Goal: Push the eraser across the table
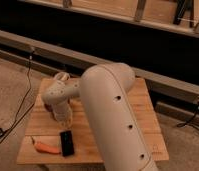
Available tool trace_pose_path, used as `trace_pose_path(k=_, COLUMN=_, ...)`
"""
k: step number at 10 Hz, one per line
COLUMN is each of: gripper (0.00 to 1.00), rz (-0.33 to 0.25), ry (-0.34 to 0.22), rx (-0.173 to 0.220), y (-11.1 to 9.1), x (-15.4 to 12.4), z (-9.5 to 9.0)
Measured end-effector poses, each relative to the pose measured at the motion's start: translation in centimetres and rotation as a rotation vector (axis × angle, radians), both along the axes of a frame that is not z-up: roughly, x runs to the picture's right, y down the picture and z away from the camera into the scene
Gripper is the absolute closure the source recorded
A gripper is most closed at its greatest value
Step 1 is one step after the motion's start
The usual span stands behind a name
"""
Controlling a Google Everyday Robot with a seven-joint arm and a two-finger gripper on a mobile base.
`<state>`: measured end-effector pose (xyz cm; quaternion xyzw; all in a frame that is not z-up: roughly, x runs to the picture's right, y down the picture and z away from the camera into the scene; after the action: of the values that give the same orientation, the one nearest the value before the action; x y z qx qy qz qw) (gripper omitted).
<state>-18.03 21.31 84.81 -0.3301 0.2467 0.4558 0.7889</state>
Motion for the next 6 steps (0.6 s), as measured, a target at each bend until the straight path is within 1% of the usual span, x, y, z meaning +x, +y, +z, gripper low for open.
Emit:
trace_pose_path(k=1, gripper=1.00, rz=0.004, ry=-0.018, rx=0.014, y=-1.0, x=-0.3, z=-0.6)
trace_pose_path(k=2, gripper=1.00, rz=0.000, ry=-0.030, rx=0.019, y=-1.3, x=-0.6, z=-1.1)
trace_pose_path(k=3, gripper=0.97, rz=-0.008, ry=-0.062, rx=0.026, y=-1.7, x=-1.5, z=-2.2)
trace_pose_path(k=4, gripper=0.91, rz=-0.021, ry=-0.083, rx=0.027, y=-1.7, x=-2.2, z=-3.0)
trace_pose_path(k=6, gripper=0.66, rz=-0.052, ry=-0.125, rx=0.032, y=-1.6, x=-3.2, z=-5.1)
